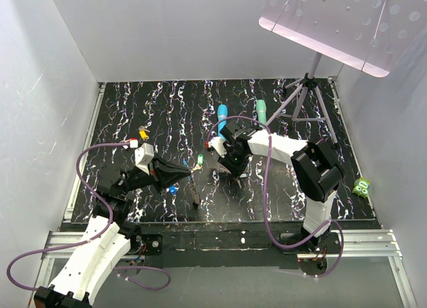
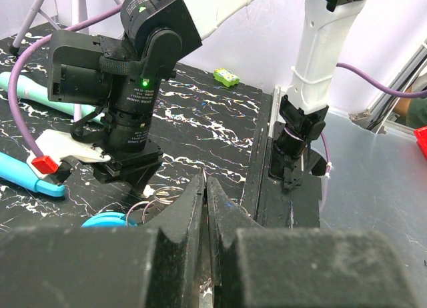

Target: Put the keys on the keyring

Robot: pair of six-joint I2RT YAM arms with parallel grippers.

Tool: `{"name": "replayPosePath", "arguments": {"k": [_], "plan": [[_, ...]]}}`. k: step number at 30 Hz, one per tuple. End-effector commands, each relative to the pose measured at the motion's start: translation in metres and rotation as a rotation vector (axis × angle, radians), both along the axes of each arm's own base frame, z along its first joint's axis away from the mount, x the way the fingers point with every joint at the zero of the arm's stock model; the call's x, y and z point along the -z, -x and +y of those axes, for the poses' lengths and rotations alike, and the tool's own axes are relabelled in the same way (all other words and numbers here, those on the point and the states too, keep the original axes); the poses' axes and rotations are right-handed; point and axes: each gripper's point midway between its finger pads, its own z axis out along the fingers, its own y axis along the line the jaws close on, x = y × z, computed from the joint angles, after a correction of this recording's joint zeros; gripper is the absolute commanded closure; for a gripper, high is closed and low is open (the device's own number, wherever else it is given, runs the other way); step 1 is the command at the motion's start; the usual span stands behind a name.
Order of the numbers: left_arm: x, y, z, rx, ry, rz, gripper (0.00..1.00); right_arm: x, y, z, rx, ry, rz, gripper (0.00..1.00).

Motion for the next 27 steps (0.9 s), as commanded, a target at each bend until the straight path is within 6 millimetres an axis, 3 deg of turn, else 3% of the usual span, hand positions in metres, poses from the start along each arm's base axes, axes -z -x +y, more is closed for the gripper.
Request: {"name": "replayPosePath", "arguments": {"k": [1, 17, 27], "plan": [[-0.0112, -0.002, 0.0023, -0.022, 0.011, -0.041, 1.0, -0.0128, -0.0045, 0.0062, -0.014, -0.017, -0.024, 0.7], [-0.0108, -0.0021, 0.0025, -0.022, 0.011, -0.042, 1.0, -0.015, -0.0035, 0.0062, -0.019, -0.02, -0.026, 0.72], [-0.0112, -0.0021, 0.0027, -0.024, 0.011, -0.043, 1.0, -0.0153, -0.0013, 0.007, -0.026, -0.021, -0.02, 0.87]]}}
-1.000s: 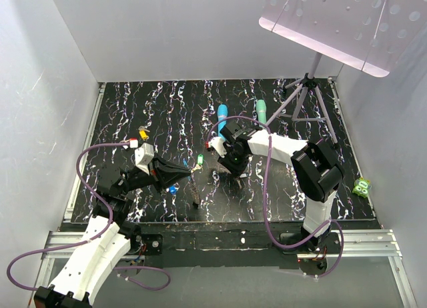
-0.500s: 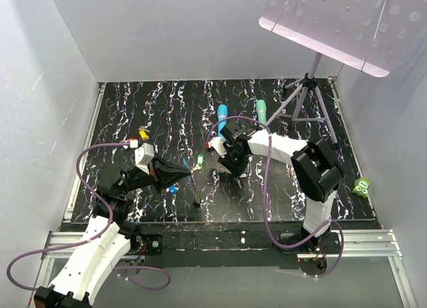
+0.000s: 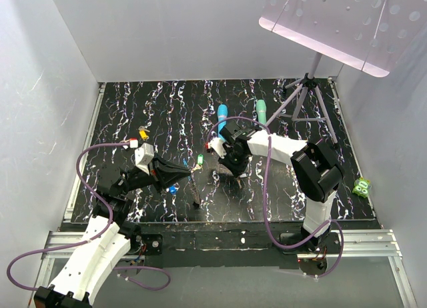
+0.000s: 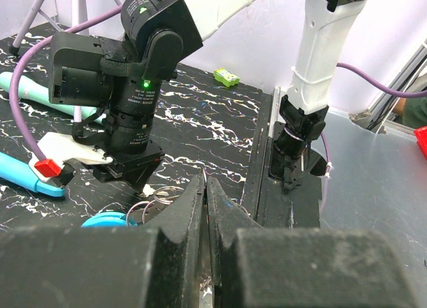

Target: Put the keys on the keyring

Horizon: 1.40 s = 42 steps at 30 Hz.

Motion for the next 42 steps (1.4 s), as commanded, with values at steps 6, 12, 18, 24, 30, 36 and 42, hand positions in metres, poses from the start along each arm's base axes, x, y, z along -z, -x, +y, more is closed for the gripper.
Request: {"name": "replayPosePath", "arguments": {"k": [6, 12, 18, 24, 30, 36, 42], "plan": [[-0.012, -0.002, 0.003, -0.024, 0.012, -0.044, 1.0, -0.017, -0.003, 0.007, -0.012, -0.027, -0.02, 0.99], [-0.01, -0.002, 0.003, -0.022, 0.01, -0.041, 1.0, -0.023, -0.002, 0.008, -0.017, -0.041, -0.025, 0.99], [-0.012, -0.001, 0.003, -0.019, 0.014, -0.048, 1.0, -0.049, 0.001, 0.015, -0.025, -0.125, -0.015, 0.99], [-0.014, 0.002, 0.002, -0.01, 0.025, -0.064, 1.0, -0.093, 0.006, 0.018, -0.035, -0.297, -0.012, 0.99], [-0.022, 0.003, 0.001, 0.007, 0.039, -0.102, 1.0, -0.145, 0.02, 0.02, -0.132, -0.492, -0.059, 0.99], [-0.043, 0.004, -0.002, 0.041, 0.041, -0.152, 1.0, -0.197, 0.033, 0.021, -0.225, -0.66, -0.061, 0.99], [-0.049, 0.002, -0.005, 0.064, 0.049, -0.154, 1.0, -0.229, 0.046, 0.024, -0.26, -0.774, 0.009, 0.99]]}}
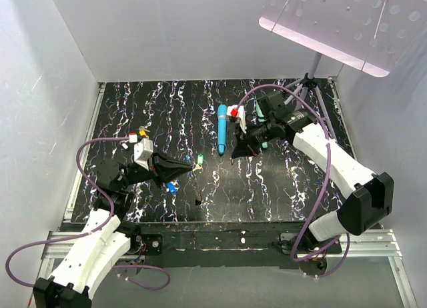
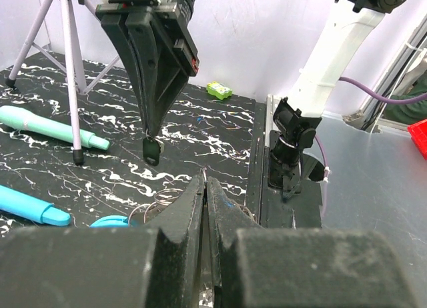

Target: Put the keys on the keyring

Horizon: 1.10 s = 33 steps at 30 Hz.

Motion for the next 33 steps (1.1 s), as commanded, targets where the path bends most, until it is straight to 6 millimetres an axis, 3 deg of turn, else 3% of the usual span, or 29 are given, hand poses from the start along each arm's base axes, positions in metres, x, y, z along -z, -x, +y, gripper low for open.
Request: {"name": "replayPosePath", "arguments": {"k": [1, 7, 13, 16, 24, 30, 32, 33], "plan": [[-0.026, 0.004, 0.001, 0.015, 0.032, -0.087, 1.0, -0.042, 0.023, 0.007, -0.112, -0.146, 0.044, 0.99], [-0.026, 0.006, 0.001, 0.022, 0.05, -0.075, 1.0, -0.07, 0.048, 0.009, -0.212, -0.258, 0.102, 0.99], [-0.042, 0.013, 0.001, 0.043, 0.101, -0.138, 1.0, -0.093, 0.063, 0.002, -0.269, -0.27, 0.114, 0.99], [-0.049, 0.015, 0.0, 0.057, 0.119, -0.163, 1.0, -0.101, 0.064, -0.006, -0.302, -0.23, 0.038, 0.99], [-0.065, 0.005, 0.001, 0.019, 0.183, -0.264, 1.0, -0.157, 0.065, 0.003, -0.4, -0.369, -0.186, 0.99], [-0.07, 0.008, 0.002, 0.029, 0.198, -0.336, 1.0, -0.16, 0.07, 0.014, -0.458, -0.432, -0.368, 0.99], [-0.072, 0.012, 0.003, 0.029, 0.218, -0.369, 1.0, -0.169, 0.074, 0.02, -0.475, -0.481, -0.47, 0.99], [-0.073, 0.014, 0.004, 0.03, 0.227, -0.377, 1.0, -0.164, 0.075, 0.024, -0.465, -0.486, -0.467, 0.99]]}}
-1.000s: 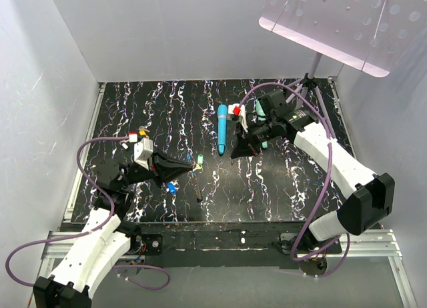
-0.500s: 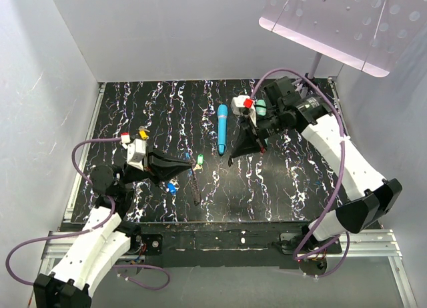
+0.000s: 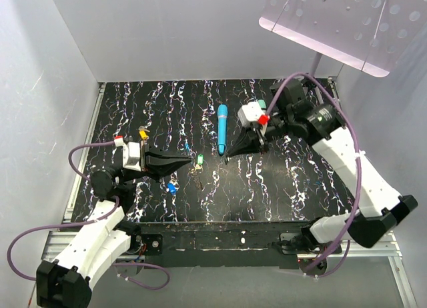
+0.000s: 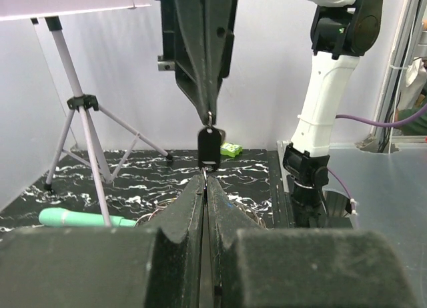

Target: Put the keys on the keyring

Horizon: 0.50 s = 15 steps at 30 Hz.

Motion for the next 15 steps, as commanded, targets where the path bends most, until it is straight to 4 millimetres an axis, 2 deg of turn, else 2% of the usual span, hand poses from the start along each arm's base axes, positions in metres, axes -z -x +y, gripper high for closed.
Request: {"name": "replayPosePath", "arguments": {"k": [1, 6, 11, 14, 15], "plan": [[-0.017, 0.011, 0.007, -0.017, 0.083, -0.121, 1.0, -0.025, 0.009, 0.016, -0.023, -0.169, -0.193, 0.99], [-0.012, 0.02, 0.009, -0.01, 0.096, -0.137, 1.0, -0.02, 0.022, 0.032, -0.025, -0.264, -0.301, 0.99], [-0.008, 0.032, 0.011, 0.012, 0.089, -0.14, 1.0, -0.01, 0.034, 0.05, -0.03, -0.235, -0.167, 0.99], [-0.007, 0.036, 0.013, 0.014, 0.113, -0.127, 1.0, -0.004, 0.038, 0.057, -0.031, -0.246, -0.172, 0.99], [-0.006, 0.036, 0.014, 0.016, 0.122, -0.122, 1.0, -0.012, 0.029, 0.062, 0.006, -0.28, -0.219, 0.99]]}}
